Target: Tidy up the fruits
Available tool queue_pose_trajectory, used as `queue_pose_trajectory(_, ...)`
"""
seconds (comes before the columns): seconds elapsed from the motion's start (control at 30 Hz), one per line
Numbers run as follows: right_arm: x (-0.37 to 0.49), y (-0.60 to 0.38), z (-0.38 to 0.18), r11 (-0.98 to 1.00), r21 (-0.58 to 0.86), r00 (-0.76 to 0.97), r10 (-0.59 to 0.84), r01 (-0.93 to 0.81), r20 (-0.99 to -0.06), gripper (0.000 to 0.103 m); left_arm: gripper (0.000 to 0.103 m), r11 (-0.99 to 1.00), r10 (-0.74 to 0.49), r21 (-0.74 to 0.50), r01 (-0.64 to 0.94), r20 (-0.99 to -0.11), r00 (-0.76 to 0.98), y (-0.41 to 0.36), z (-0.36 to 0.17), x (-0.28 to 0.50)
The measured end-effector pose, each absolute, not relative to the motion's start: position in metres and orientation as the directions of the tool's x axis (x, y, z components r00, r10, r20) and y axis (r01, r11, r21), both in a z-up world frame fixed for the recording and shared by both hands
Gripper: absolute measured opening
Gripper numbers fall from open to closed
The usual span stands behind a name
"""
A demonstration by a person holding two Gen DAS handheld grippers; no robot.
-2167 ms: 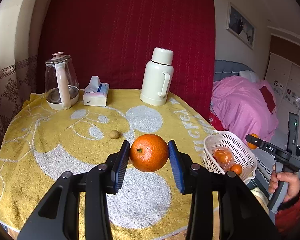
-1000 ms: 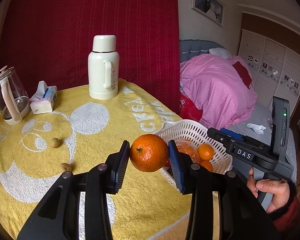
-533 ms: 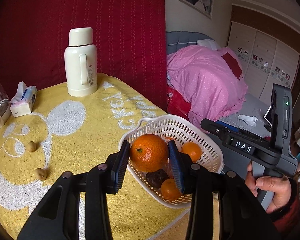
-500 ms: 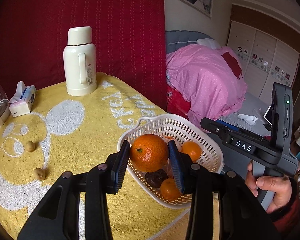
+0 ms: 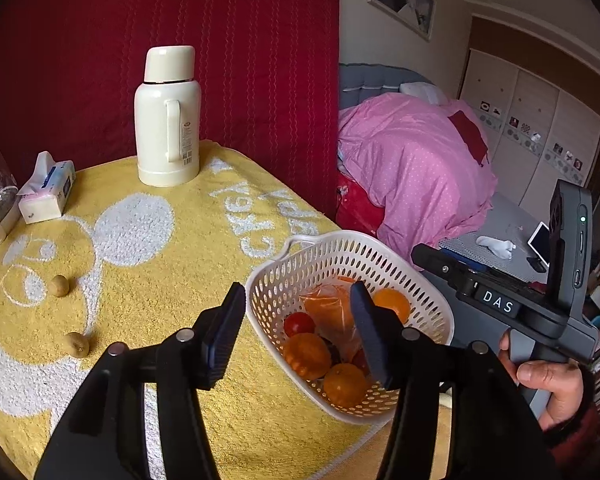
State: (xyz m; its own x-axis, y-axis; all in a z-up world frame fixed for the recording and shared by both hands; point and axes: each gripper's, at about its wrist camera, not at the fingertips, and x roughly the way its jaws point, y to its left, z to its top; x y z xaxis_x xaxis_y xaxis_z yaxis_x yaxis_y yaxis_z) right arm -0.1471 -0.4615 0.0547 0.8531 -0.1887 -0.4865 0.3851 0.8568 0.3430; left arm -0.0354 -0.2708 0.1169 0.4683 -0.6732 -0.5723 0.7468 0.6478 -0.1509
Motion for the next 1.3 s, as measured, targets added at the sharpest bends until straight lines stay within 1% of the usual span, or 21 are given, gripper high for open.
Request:
queue_pose_trajectory(0.03,-0.147,-0.461,0.055,0.858,0.342,0.854,-0.188,0.384,-0.485,0.053,0.066,0.651,-0.673,-0.149,0.744,-0.567,0.475,-0.269,0.118,-0.035)
queue_pose_trajectory(0.3,-0.148,-0.456,0.057,0.859,0.342,0.856,-0.188,0.382,-0.482,0.055,0.081,0.693,-0.652,-0.135,0.709,-0.537,0.535,-0.251,0.128,-0.029)
queue_pose_trajectory(0.37,-0.149,-0.455,0.058,0.858,0.343,0.857,-0.188,0.381,-0.48,0.062,0.083,0.708,-0.643,-0.136,0.693,-0.53,0.552,-0.244,0.13,-0.025)
queue_pose_trajectory(0.4,-0.149,-0.454,0.058,0.858,0.345,0.859,-0.189,0.38,-0.476,0.065,0.087,0.716,-0.638,-0.138,0.684,-0.526,0.562,-0.24,0.131,-0.024)
queue_pose_trajectory(0.43,-0.15,-0.453,0.058,0.859,0.345,0.86,-0.188,0.378,-0.475,0.065,0.09,0.724,-0.634,-0.14,0.676,-0.52,0.572,-0.236,0.133,-0.022)
queue_pose_trajectory(0.57,-0.148,-0.448,0.06,0.863,0.344,0.862,-0.182,0.371,-0.473,0.065,0.092,0.748,-0.619,-0.138,0.65,-0.499,0.606,-0.221,0.14,-0.016)
queue_pose_trajectory(0.67,-0.148,-0.444,0.062,0.866,0.344,0.866,-0.177,0.363,-0.468,0.065,0.098,0.769,-0.6,-0.128,0.627,-0.484,0.637,-0.209,0.146,-0.012)
queue_pose_trajectory(0.93,-0.141,-0.429,0.074,0.883,0.345,0.887,-0.149,0.318,-0.436,0.065,0.098,0.828,-0.542,-0.154,0.539,-0.464,0.7,-0.165,0.157,0.006)
queue_pose_trajectory(1.3,-0.115,-0.384,0.102,0.928,0.309,0.918,-0.074,0.206,-0.39,0.065,0.098,0.881,-0.473,-0.199,0.43,-0.421,0.774,-0.11,0.17,0.023)
